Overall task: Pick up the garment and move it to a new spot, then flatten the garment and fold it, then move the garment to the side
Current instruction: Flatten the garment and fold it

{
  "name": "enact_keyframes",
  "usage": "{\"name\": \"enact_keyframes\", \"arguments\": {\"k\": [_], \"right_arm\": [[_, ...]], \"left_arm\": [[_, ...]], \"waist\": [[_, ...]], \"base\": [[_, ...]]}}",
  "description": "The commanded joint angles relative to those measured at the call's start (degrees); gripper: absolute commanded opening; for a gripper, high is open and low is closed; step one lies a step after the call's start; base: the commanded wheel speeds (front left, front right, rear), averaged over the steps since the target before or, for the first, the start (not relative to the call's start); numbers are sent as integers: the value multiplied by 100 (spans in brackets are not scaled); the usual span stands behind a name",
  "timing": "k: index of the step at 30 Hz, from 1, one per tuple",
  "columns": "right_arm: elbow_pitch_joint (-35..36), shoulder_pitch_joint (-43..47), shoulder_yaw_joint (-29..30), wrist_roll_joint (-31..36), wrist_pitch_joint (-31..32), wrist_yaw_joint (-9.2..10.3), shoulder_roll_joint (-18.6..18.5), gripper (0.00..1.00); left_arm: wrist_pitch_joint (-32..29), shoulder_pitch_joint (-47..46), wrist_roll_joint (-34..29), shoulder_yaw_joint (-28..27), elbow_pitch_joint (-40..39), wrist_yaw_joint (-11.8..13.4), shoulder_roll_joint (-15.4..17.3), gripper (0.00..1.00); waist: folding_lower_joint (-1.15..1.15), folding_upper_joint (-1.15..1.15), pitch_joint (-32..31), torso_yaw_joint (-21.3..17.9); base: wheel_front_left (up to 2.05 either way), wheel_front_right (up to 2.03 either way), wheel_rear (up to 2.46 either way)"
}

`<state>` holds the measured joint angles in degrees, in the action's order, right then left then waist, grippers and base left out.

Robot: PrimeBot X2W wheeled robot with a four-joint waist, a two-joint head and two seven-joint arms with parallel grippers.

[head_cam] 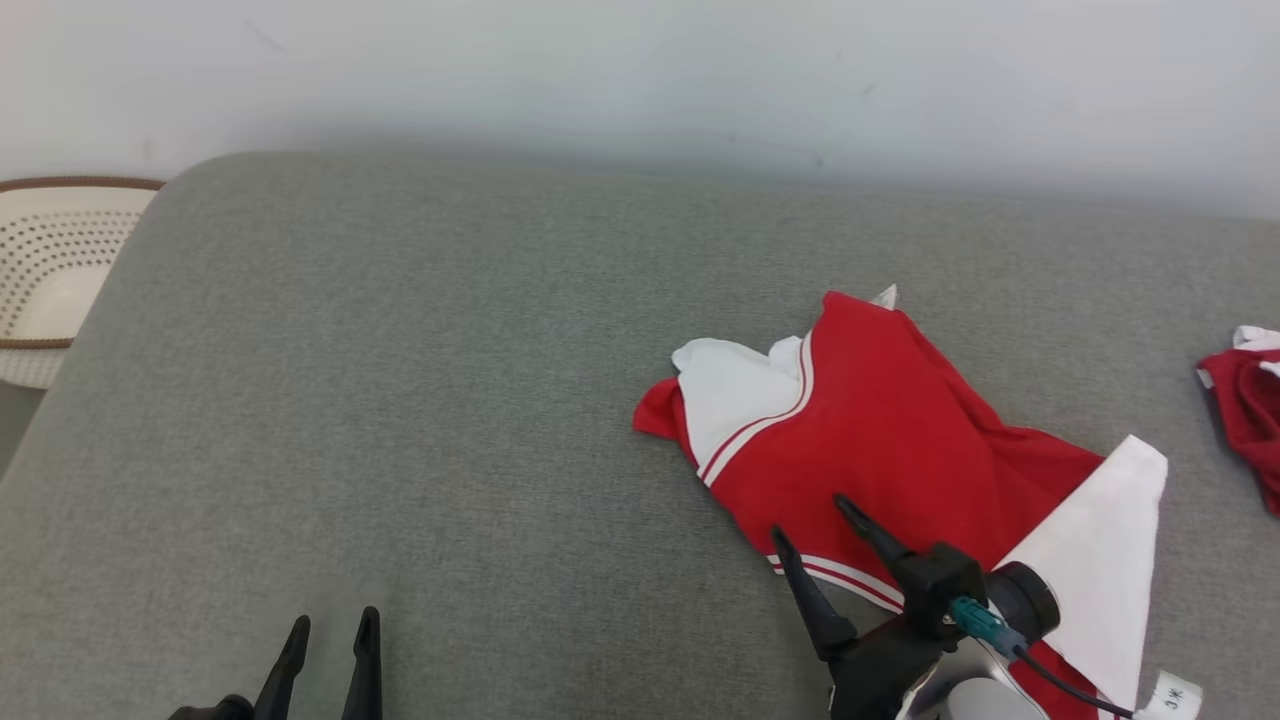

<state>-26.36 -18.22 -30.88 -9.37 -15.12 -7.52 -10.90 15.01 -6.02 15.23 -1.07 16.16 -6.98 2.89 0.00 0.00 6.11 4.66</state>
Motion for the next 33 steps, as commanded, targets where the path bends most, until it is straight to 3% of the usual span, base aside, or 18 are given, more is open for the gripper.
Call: {"name": "enact_keyframes", "arguments": {"k": [1, 7, 20, 21, 22, 23, 24, 25, 33], "right_arm": [[-101, -114, -151, -35, 0, 6, -35, 100], [-504, -316, -321, 42, 1, 6, -55, 100], [-1197, -565, 11, 662, 1, 6, 139, 97], [-1243, -591, 49, 703, 1, 6, 165, 93], [-1293, -612, 88, 745, 1, 6, 185, 81], [-1337, -629, 118, 779, 2, 6, 207, 50], [-1374, -658, 149, 809, 1, 6, 227, 34], [-1404, -691, 174, 841, 2, 6, 248, 0], [-1041, -756, 386, 826, 0, 6, 294, 0]], "left_arm": [[22, -11, 50, 6, 8, 18, 0, 100], [22, 38, 108, 14, -11, 46, 0, 100], [22, -11, 194, 82, -49, 92, 0, 100], [22, -26, 190, 90, -50, 91, 0, 100], [22, -38, 203, 98, -52, 97, 0, 100], [22, -46, 208, 110, -54, 100, 0, 100], [22, -53, 209, 124, -55, 96, 0, 100], [22, -62, 213, 135, -54, 96, -1, 100], [22, -60, 235, 165, -21, 87, -1, 100]], "waist": [[0, 0, 53, 185], [0, 0, 138, 427], [0, 0, 289, 536], [0, 0, 300, 540], [0, 0, 309, 545], [0, 0, 318, 550], [0, 0, 326, 558], [0, 0, 335, 563], [0, 0, 381, 586]], "base": [[0, 0, 0], [0, 0, 0], [0, 0, 0], [0, 0, 0], [0, 0, 0], [0, 0, 0], [0, 0, 0], [0, 0, 0], [0, 0, 0]]}}
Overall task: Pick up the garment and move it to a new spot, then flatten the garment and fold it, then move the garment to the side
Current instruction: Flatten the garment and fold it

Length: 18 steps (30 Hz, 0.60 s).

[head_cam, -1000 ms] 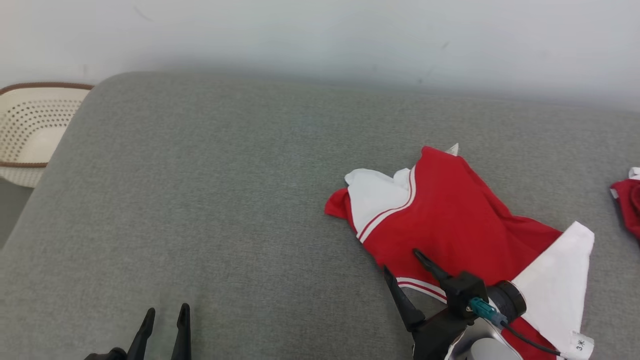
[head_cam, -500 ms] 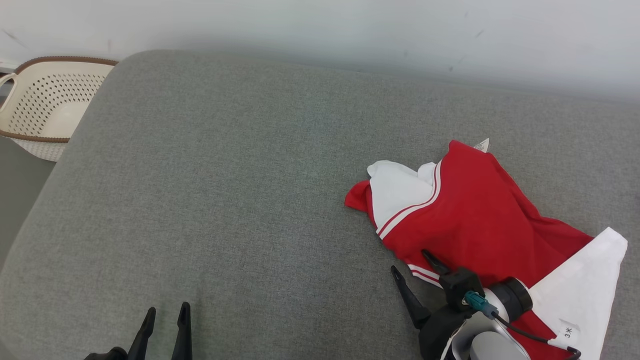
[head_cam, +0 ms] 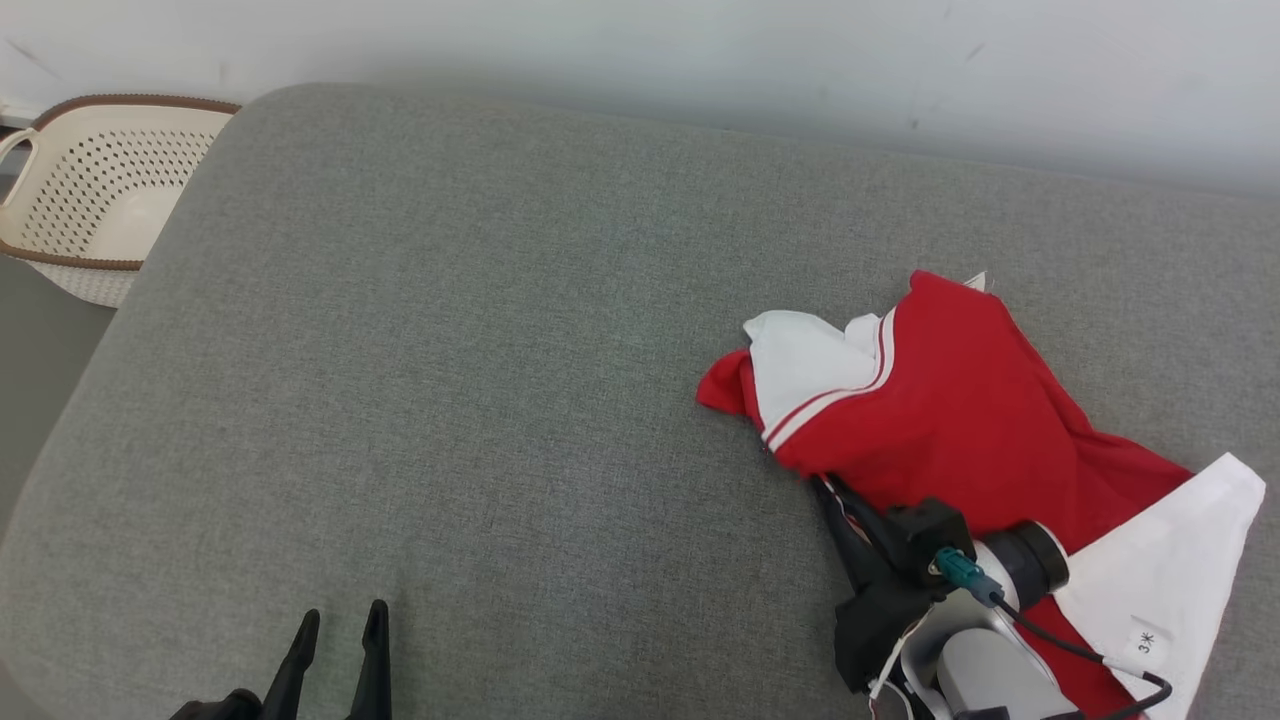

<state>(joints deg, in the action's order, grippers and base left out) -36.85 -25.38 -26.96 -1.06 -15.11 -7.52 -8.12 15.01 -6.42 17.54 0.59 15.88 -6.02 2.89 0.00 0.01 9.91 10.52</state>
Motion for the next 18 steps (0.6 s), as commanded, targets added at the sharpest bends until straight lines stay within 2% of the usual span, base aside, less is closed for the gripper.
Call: {"name": "enact_keyframes", "arguments": {"k": [1, 9, 14, 18], "right_arm": [[106, -34, -1, -36, -2, 6, 14, 0], [857, -57, -48, -216, -2, 6, 0, 0], [1418, -389, -529, -517, -2, 6, 73, 0], [1803, -987, -880, -729, -3, 6, 163, 0]], "left_arm": [[22, -15, 11, 1, 4, -7, 0, 100], [22, -28, 40, 68, 21, -11, 0, 100], [22, -47, 26, 103, 26, -13, 0, 100], [22, -76, 41, 157, 55, -17, -1, 100]], "waist": [[0, -1, 3, -2], [0, -1, 6, -37], [0, -1, 31, -68], [0, -1, 43, -44]], "base": [[0, 0, 0], [0, 0, 0], [0, 0, 0], [0, 0, 0]]}}
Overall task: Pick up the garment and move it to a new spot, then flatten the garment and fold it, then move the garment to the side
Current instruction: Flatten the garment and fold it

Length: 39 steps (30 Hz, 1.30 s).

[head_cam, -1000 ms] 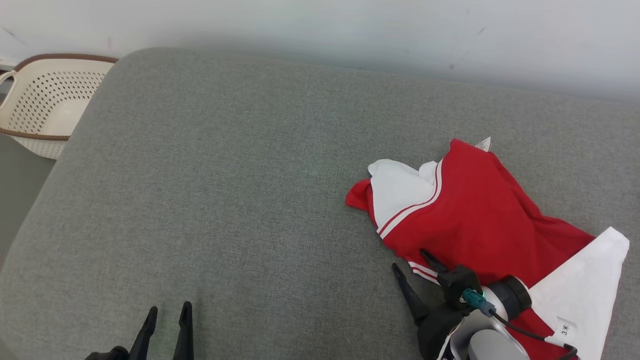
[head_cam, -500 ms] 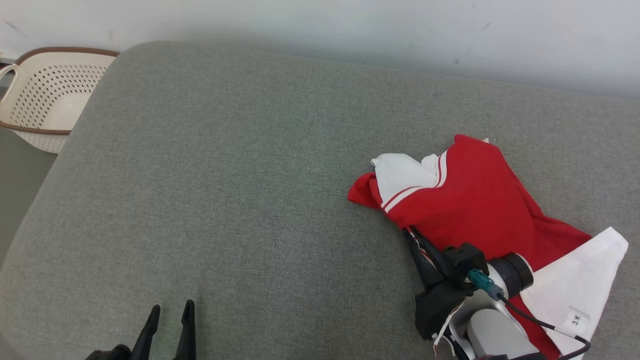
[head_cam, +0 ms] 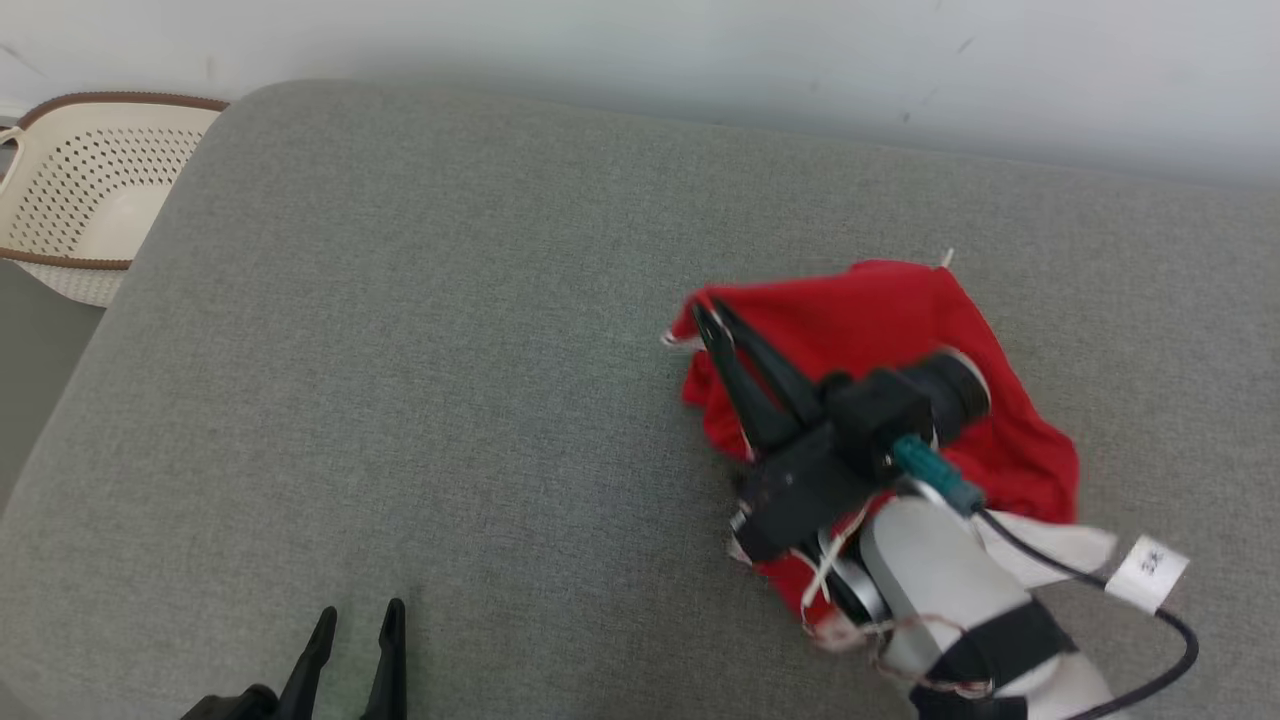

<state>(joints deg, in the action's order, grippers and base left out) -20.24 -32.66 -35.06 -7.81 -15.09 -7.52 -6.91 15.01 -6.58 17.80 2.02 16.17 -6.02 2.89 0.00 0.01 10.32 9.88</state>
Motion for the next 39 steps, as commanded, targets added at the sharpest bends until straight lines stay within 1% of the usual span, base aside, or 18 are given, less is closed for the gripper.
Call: {"name": "enact_keyframes", "arguments": {"k": [1, 4, 7, 11, 14, 18, 24, 29, 31, 33, 34, 39], "right_arm": [[215, -396, -73, -124, -5, 6, 71, 0], [366, -673, -22, -205, -4, 6, 115, 0], [648, -1055, 200, -346, -6, 6, 193, 0], [955, -1314, 699, -447, -3, 6, 232, 0], [891, -1273, 1147, -395, -2, 6, 70, 0], [368, -1049, 1735, -240, -2, 6, -271, 0], [-764, -621, 2535, 105, -4, 6, -805, 0], [-1551, -310, 3140, 428, -4, 6, -1047, 0], [-1802, -248, 3357, 510, -6, 6, -1077, 0], [-1960, -167, 3561, 618, -5, 6, -1087, 48], [-2032, -113, 3632, 652, -4, 6, -1054, 100], [-1824, 62, 3758, 799, -4, 6, -890, 100]], "left_arm": [[22, -55, 18, 35, 35, -20, 0, 100], [22, -63, 22, 79, 55, -26, 0, 100], [22, -67, 30, 115, 69, -32, -1, 100], [22, 17, -10, 81, 106, -30, -1, 100], [22, 69, -32, 46, 131, -28, -1, 100], [22, -2, -28, 93, 161, -39, -1, 100], [22, -124, -83, 216, 203, -82, 2, 100], [22, -151, -149, 253, 251, -91, 1, 100], [22, -133, -170, 260, 258, -103, 0, 100], [22, -120, -167, 247, 269, -112, 1, 100], [22, -111, -165, 238, 274, -114, 1, 100], [22, -49, -162, 230, 306, -127, 0, 100]], "waist": [[0, -1, 3, 36], [0, -1, 2, 69], [0, -1, -3, 100], [0, -1, -48, 89], [0, -1, -70, 60], [0, -1, -33, 14], [0, -1, 68, -31], [0, -1, 99, -43], [0, -1, 97, -50], [0, -1, 99, -63], [0, -1, 96, -75], [0, -1, 56, -174]], "base": [[0, 0, 0], [0, 0, 0], [0, 0, 0], [0, 0, 0], [0, 0, 0], [0, 0, 0], [0, 0, 0], [0, 0, 0], [0, 0, 0], [0, 0, 0], [0, 0, 0], [0, 0, 0]]}}
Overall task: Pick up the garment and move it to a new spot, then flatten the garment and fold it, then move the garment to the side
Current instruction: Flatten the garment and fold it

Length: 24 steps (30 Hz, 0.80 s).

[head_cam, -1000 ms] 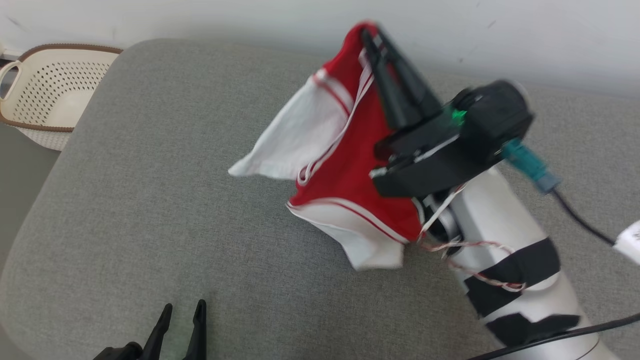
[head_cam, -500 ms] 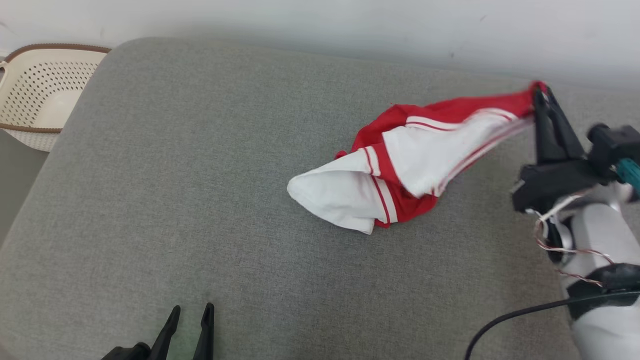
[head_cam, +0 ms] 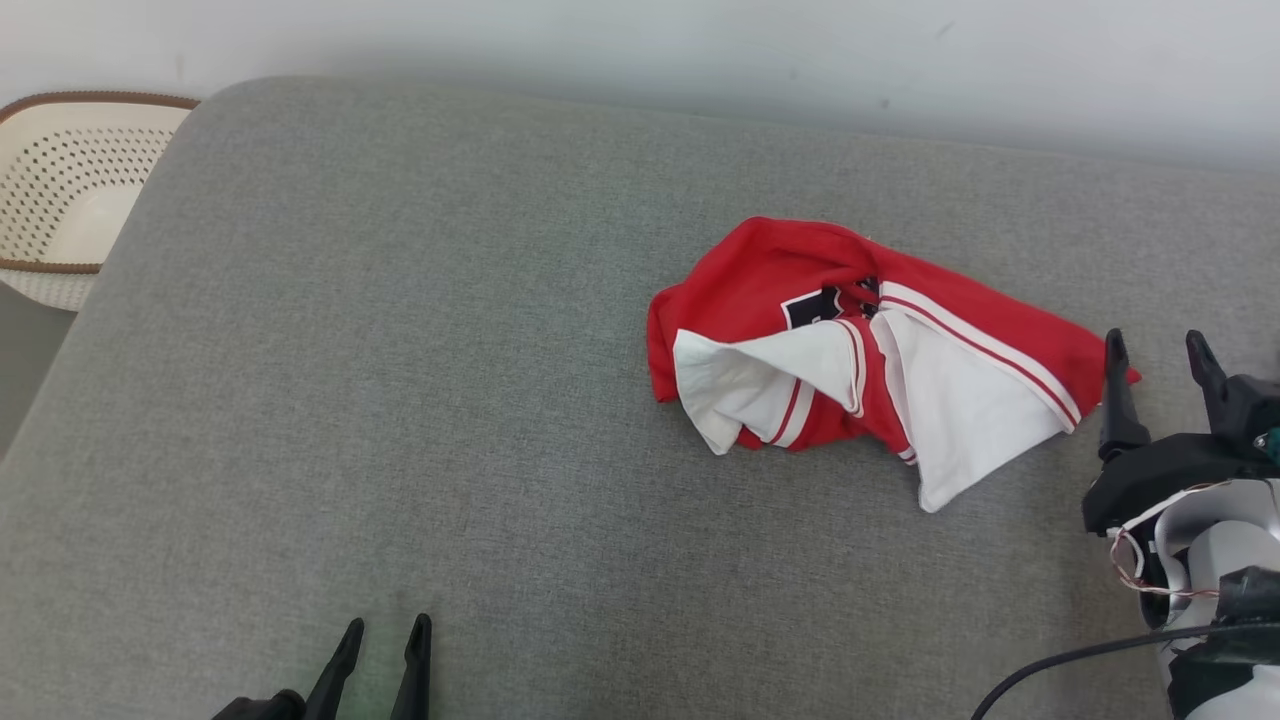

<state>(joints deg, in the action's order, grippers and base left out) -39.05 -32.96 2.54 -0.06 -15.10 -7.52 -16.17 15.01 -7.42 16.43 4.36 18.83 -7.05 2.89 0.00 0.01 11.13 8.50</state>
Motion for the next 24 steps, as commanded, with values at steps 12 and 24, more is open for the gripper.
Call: {"name": "enact_keyframes", "arguments": {"k": [12, 24], "right_arm": [[845, 644, -1184, -297, -2, 5, 348, 100], [724, 453, -2446, -929, -2, 5, 257, 100]], "left_arm": [[22, 39, 10, 41, 65, -30, -1, 100], [22, -30, 77, 153, 69, -30, 1, 100]], "waist": [[0, -1, -155, -226], [0, -1, 3, -12]], "base": [[0, 0, 0], [0, 0, 0]]}}
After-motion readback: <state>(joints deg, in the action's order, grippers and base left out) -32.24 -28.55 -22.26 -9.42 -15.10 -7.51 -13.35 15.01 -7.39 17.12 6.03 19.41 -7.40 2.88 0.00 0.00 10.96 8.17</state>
